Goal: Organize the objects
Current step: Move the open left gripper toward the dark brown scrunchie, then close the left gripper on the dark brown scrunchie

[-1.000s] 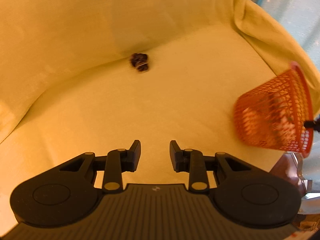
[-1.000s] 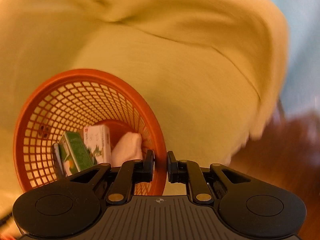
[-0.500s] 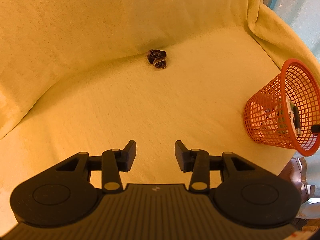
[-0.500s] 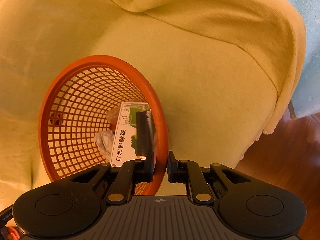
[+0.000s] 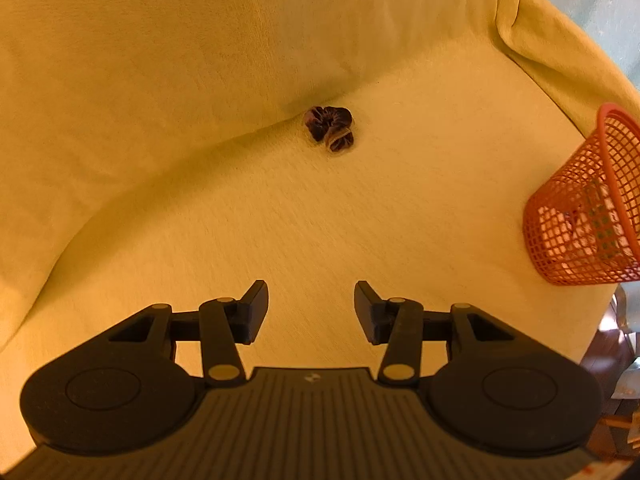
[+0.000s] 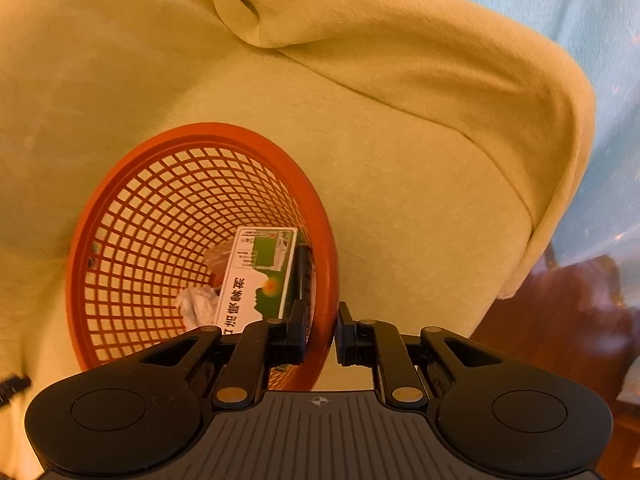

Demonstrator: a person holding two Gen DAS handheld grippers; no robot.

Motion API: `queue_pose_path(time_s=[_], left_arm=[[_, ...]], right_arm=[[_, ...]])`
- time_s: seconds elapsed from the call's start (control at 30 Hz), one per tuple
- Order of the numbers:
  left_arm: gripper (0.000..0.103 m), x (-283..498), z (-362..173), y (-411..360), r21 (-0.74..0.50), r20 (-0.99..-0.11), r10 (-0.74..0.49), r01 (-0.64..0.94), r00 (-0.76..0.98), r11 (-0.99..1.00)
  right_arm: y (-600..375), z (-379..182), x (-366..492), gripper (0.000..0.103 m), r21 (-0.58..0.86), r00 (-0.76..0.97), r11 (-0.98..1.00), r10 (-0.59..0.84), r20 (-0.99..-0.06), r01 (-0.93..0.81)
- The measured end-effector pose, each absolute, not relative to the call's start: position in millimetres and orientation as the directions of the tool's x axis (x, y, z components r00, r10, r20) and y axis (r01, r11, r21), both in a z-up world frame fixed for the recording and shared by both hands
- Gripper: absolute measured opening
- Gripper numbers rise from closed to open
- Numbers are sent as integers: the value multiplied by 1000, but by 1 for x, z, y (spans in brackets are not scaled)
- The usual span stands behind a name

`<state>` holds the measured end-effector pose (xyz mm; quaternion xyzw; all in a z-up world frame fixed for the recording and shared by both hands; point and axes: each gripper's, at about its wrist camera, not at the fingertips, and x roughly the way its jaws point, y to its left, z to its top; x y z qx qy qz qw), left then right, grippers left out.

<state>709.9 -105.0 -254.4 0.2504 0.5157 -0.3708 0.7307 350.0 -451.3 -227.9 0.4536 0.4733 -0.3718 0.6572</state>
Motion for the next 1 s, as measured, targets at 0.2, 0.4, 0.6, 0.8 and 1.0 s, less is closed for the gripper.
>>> queue_pose_path(time_s=[0.2,0.4,0.6,0.8,1.0], left_arm=[[47,732,-273,-134,-7,-932,-305,829,197,560],[50,754,-302,-170,5,-917,-333,840,220,542],[50,765,-326,-200,6,-914,-346,858,213,513],[50,770,-339,-225,20,-905,-370,889,211,458],[42,778,-351,-246,49,-905,-357,891,231,451]], right_arm=[[-452,-229,354,11,209,243,311,-74,-967,927],[-451,-228,358,11,188,227,310,-92,-970,932],[-451,-228,358,11,183,221,302,-99,-970,936],[-451,-227,360,11,178,218,298,-107,-970,938],[-452,-228,358,11,184,222,289,-104,-969,939]])
